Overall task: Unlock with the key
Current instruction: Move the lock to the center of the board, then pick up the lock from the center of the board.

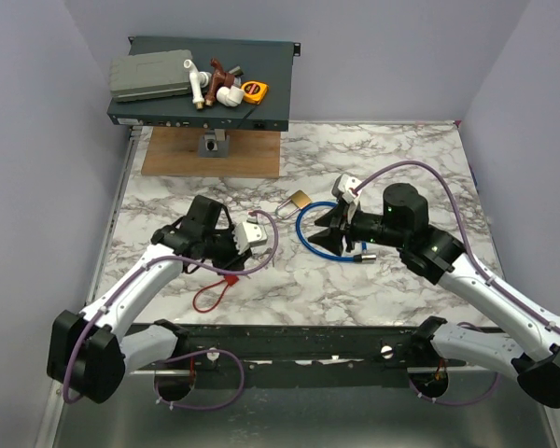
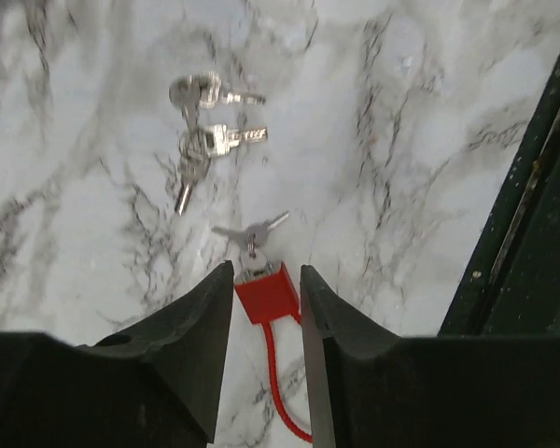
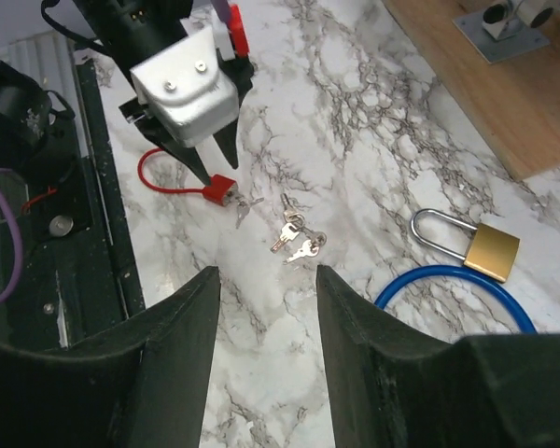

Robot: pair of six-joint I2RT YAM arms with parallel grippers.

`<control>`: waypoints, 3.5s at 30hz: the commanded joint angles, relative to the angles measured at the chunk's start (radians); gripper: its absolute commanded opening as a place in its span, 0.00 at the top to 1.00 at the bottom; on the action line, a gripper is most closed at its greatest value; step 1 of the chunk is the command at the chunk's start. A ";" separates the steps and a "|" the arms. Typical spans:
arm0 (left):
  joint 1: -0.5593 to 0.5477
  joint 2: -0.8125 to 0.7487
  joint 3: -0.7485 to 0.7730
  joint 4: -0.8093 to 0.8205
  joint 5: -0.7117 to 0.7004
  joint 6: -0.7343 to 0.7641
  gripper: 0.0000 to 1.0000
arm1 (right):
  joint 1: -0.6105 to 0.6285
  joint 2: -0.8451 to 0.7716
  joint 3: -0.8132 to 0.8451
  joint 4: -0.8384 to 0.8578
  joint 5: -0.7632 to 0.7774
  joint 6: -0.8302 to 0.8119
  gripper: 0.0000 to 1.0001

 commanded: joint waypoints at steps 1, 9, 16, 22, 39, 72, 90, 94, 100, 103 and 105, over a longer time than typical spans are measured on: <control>0.032 0.058 -0.018 -0.084 -0.164 -0.089 0.63 | -0.006 -0.012 0.018 0.008 0.100 0.053 0.46; 0.004 0.069 -0.077 -0.003 -0.154 -0.224 0.60 | -0.015 0.017 0.085 -0.049 0.149 0.074 0.35; 0.002 0.185 -0.077 -0.009 -0.229 -0.229 0.64 | -0.020 0.052 0.131 -0.081 0.142 0.083 0.20; 0.001 0.242 -0.152 -0.006 -0.272 -0.189 0.63 | -0.021 0.043 0.146 -0.094 0.166 0.074 0.20; -0.152 0.318 -0.100 0.005 -0.380 -0.254 0.62 | -0.023 0.062 0.190 -0.115 0.200 0.051 0.19; -0.241 0.259 0.073 -0.019 -0.087 -0.186 0.02 | -0.042 -0.033 0.146 -0.066 0.320 0.083 0.15; -0.206 0.372 -0.066 0.183 -0.184 -0.088 0.20 | -0.042 -0.048 0.217 -0.118 0.344 0.074 0.15; -0.210 0.382 -0.105 0.209 -0.194 -0.025 0.24 | -0.042 -0.045 0.234 -0.131 0.353 0.070 0.16; -0.242 0.341 -0.145 0.220 -0.194 0.021 0.49 | -0.042 -0.038 0.249 -0.140 0.359 0.066 0.17; -0.267 0.306 -0.174 0.236 -0.194 0.038 0.63 | -0.042 -0.034 0.255 -0.144 0.364 0.068 0.18; -0.279 0.280 -0.176 0.232 -0.199 0.045 0.83 | -0.044 -0.029 0.255 -0.144 0.375 0.077 0.19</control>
